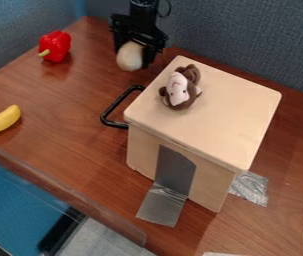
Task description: Move the white object near the left side of the drawer
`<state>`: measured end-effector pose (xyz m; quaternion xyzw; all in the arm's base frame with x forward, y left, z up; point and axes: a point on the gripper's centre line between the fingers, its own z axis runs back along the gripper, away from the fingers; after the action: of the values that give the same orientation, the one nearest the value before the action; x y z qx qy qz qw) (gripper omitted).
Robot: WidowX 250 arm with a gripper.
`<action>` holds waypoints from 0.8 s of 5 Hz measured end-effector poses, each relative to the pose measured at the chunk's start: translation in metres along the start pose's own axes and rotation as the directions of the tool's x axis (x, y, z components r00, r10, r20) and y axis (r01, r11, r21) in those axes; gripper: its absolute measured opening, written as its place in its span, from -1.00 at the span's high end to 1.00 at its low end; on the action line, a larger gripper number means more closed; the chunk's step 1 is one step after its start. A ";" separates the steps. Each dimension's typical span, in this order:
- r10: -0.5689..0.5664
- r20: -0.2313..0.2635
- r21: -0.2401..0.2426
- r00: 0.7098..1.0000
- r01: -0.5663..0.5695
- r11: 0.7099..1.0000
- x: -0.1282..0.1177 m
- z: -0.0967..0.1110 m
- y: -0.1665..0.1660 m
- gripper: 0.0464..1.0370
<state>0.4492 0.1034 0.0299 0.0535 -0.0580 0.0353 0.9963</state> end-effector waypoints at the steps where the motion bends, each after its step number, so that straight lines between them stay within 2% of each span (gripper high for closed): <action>1: 0.000 -0.045 -0.022 0.999 -0.001 1.000 -0.006 -0.018 -0.006 -0.61; 2: -0.007 -0.043 -0.028 0.999 0.006 1.000 -0.006 -0.019 -0.007 -0.61; 3: -0.008 -0.061 -0.035 0.998 0.006 0.999 -0.011 -0.023 -0.008 -0.69; 4: 0.006 -0.054 -0.051 0.999 -0.009 0.999 -0.018 -0.017 -0.007 -0.96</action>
<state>0.4335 0.0973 0.0105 0.0269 -0.0322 0.0390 0.9984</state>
